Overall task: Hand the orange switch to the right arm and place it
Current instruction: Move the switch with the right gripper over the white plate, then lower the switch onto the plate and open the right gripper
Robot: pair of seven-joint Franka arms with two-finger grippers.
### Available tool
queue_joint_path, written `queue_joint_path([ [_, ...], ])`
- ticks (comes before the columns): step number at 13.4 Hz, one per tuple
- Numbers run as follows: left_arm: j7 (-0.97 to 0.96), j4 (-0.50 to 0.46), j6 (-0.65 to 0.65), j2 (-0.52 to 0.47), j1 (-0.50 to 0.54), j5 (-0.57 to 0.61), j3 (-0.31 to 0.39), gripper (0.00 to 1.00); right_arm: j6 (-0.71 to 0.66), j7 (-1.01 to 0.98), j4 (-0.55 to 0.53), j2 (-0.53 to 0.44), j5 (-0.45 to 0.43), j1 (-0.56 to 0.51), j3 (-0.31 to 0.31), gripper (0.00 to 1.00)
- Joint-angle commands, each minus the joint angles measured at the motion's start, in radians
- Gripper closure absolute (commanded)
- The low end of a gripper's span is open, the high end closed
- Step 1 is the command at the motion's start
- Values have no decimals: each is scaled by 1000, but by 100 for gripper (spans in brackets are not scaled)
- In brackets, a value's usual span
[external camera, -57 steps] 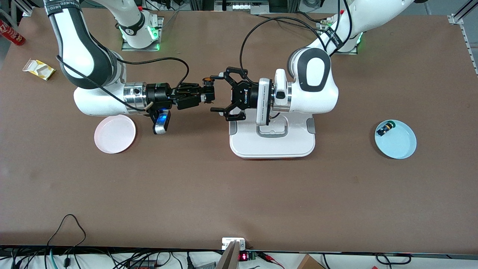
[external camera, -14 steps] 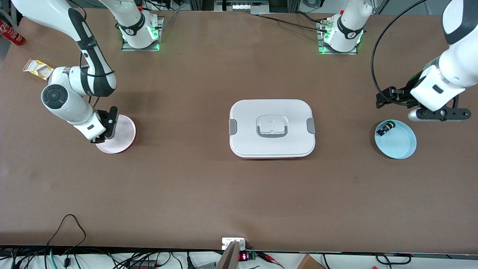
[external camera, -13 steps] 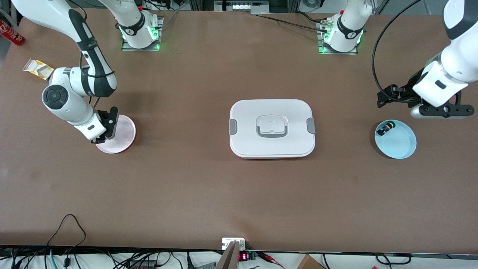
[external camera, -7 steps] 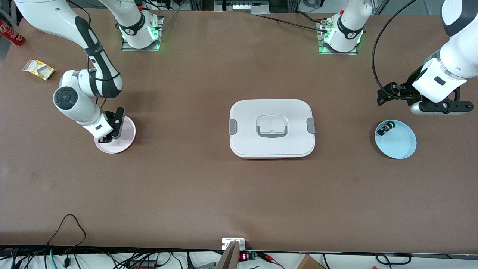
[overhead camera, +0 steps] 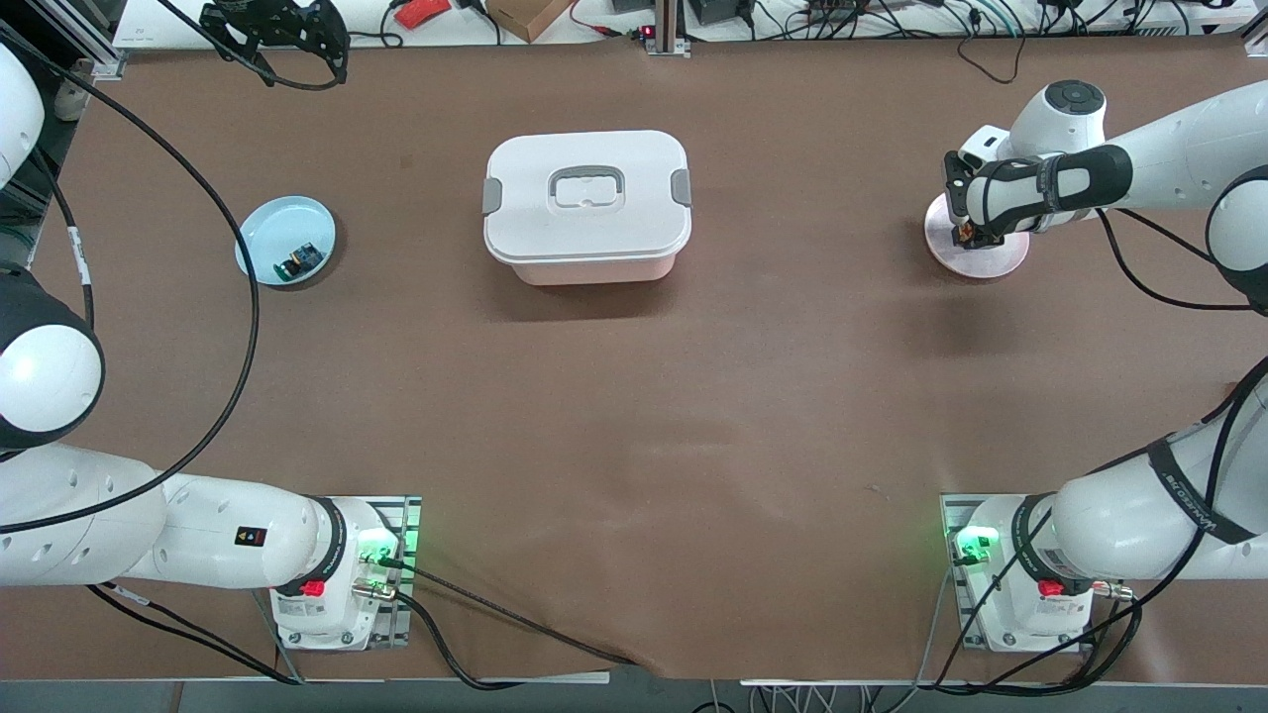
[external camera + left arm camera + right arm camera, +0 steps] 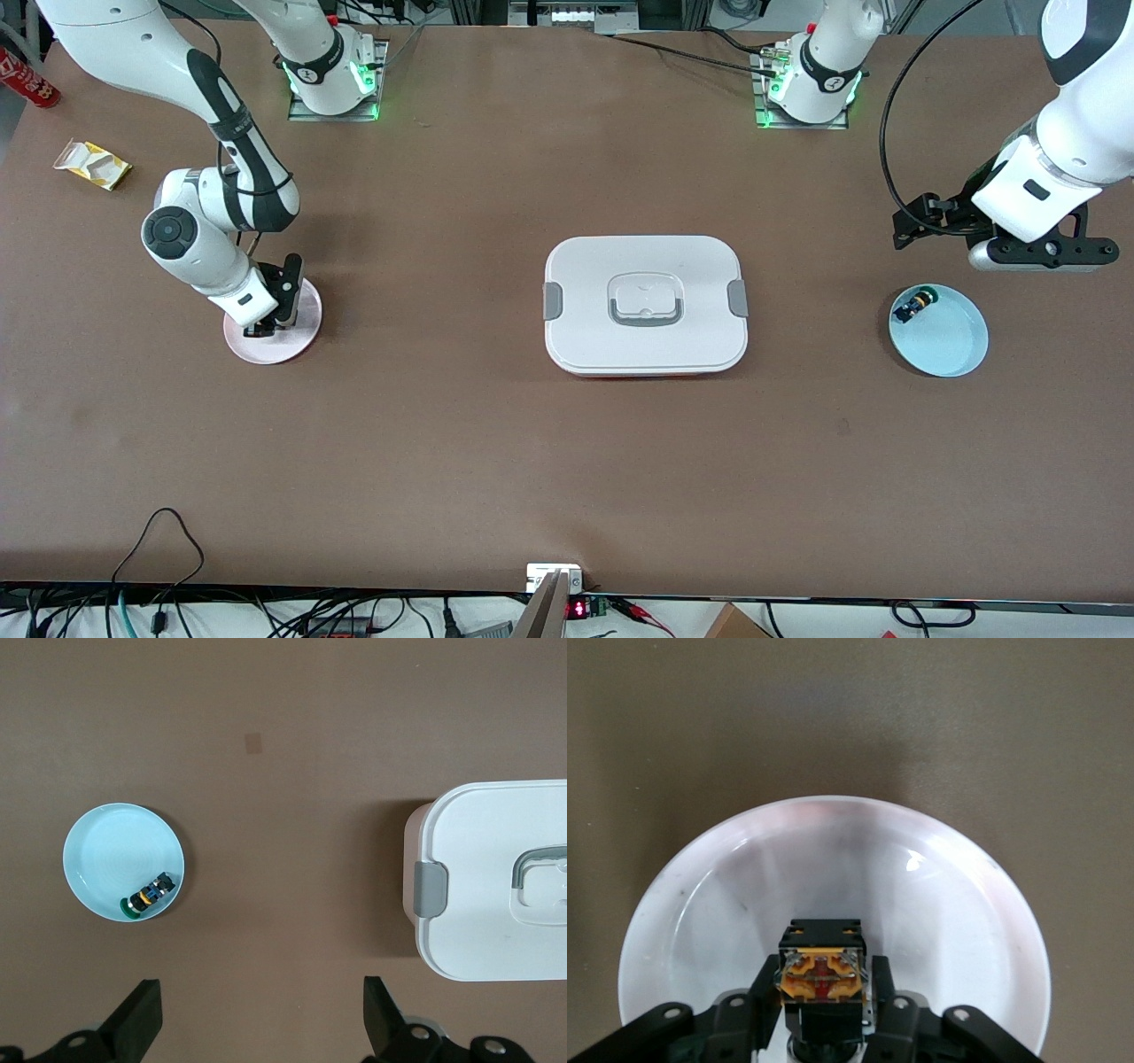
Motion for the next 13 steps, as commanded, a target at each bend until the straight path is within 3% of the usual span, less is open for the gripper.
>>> queue_joint_path([
  [1,-4,16,-17,-5,-10,23,3,0,21,-11,-6,-51,15,-17,12,0],
  [3,-4,16,-17,-5,-10,23,3,0,-11,39,29,-92,52,-15,28,0],
  [7,-4,17,-17,-3,-10,23,3,0,-361,171,236,-119,206,-12,56,0],
  [13,-5,17,-17,-3,-13,23,3,0,-703,700,377,-125,210,24,59,0],
])
